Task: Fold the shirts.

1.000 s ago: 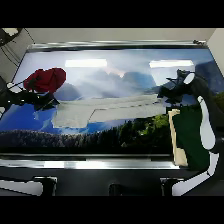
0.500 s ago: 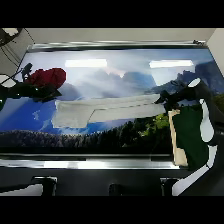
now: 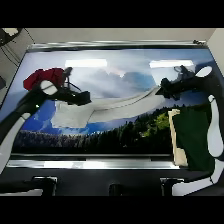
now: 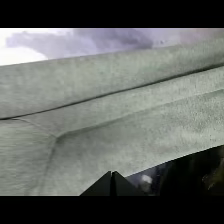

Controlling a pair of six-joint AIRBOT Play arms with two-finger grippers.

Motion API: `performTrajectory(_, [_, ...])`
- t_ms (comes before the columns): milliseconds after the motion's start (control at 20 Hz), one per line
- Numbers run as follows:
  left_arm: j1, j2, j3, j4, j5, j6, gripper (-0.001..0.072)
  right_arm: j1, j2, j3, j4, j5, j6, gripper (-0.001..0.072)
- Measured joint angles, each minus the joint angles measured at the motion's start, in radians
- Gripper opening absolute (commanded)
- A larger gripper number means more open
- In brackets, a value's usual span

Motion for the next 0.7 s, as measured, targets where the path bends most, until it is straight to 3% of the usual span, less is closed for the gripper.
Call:
performTrajectory(150, [-0.095,-0.095,-0.002,-0.143,0.096,-0.028,0.0026,0.043,0.157,0.001,0.013,0.053,-0.006,0.0046])
performTrajectory(500, [-0.28,-0.273,-0.003,-0.534,0.269,0.001,0.0026,0.105,0.47,0.001,0.017,0.126,0.018,0.0047])
performTrajectory(700, [-0.339,-0.312,-0.004,-0.755,0.374,0.109,0.0022,0.114,0.536,0.001,0.011,0.159,0.051,0.0047])
